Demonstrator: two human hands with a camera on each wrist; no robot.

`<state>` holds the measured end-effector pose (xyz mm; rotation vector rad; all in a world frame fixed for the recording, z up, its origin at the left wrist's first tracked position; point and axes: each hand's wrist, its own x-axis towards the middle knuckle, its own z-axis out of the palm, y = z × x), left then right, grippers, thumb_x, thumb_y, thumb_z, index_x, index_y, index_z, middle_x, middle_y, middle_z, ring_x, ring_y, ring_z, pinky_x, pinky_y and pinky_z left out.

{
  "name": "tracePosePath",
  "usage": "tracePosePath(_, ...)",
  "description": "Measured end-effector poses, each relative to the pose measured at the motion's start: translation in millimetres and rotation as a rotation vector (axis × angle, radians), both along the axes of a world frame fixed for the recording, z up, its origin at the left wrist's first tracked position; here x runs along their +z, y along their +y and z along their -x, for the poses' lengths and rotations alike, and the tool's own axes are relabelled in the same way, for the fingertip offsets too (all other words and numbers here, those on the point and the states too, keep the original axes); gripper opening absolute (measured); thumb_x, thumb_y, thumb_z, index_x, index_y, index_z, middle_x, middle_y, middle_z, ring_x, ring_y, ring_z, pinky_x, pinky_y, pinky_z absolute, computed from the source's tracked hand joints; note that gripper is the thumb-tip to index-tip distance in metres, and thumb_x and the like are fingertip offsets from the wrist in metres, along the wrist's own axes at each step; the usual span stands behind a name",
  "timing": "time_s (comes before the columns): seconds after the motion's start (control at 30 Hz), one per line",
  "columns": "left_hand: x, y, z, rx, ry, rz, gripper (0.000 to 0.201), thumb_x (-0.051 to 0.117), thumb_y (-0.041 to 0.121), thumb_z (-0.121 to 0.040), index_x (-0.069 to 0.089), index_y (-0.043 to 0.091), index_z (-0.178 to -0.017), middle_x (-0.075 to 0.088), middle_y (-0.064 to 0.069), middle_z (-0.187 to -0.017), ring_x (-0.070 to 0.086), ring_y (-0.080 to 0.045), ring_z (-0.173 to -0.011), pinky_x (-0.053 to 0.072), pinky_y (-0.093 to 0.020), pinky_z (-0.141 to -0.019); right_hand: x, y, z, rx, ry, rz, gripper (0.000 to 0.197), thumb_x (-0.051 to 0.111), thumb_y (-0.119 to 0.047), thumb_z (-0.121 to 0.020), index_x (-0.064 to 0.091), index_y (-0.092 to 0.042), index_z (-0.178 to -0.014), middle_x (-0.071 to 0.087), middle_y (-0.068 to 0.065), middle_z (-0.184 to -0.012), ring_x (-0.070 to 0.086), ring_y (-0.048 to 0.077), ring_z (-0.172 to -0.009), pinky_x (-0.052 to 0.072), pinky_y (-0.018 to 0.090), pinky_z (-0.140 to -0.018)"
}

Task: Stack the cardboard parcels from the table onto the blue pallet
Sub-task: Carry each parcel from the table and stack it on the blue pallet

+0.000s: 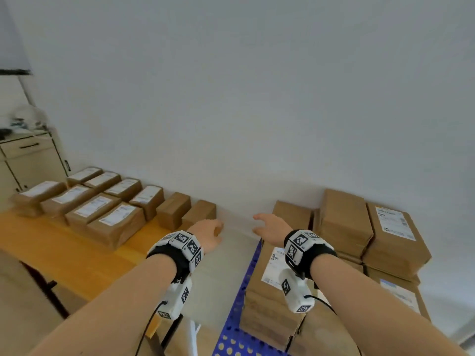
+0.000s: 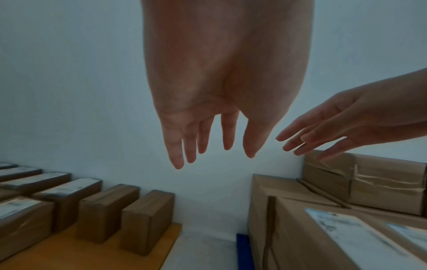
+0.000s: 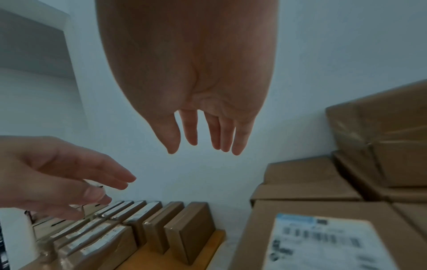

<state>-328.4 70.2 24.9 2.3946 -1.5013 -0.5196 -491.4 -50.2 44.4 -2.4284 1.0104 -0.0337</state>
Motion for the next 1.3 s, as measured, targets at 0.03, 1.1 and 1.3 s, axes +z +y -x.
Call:
tracePosePath(0.03,-3.4,14.0,-9.4,0.008,-0.002,-0.004,0.045,0.05,0.028,-0.095,0.041,0.018,-0.139,0.047,-0.004,-0.139,0.049,-0.021,-0.123,0.039,-0.028,-0.098,-3.1,9.7,-12.0,0.007,0.007,0.0,0.05,0.047,-0.025,-0.098,0.035,-0.014,-0.145,0.032,0.005,-0.152,0.029,0.021,-0.14,0.022,0.028,-0.112)
tracePosePath(1.1,-109.1,242.9,-307.5,0.279,0.034,-0.139,0.048,0.046,0.03,-0.098,0.035,0.018,-0.143,0.04,-0.002,-0.147,0.044,-0.019,-0.129,0.04,-0.03,-0.101,-112.0,194.4,-338.4,0.181,0.118,-0.141,0.054,0.046,-0.029,-0.099,0.028,-0.012,-0.147,0.025,0.006,-0.155,0.025,0.023,-0.142,0.024,0.035,-0.115)
tracePosePath(1.3,-124.7,226.3,-375.5,0.289,0.065,-0.197,0.048,0.047,0.028,-0.097,0.035,0.017,-0.143,0.04,-0.002,-0.146,0.045,-0.019,-0.129,0.04,-0.029,-0.102,-137.2,180.9,-403.7,0.139,0.066,-0.287,0.052,0.047,-0.023,-0.099,0.03,-0.012,-0.146,0.028,0.005,-0.154,0.028,0.022,-0.141,0.026,0.032,-0.111)
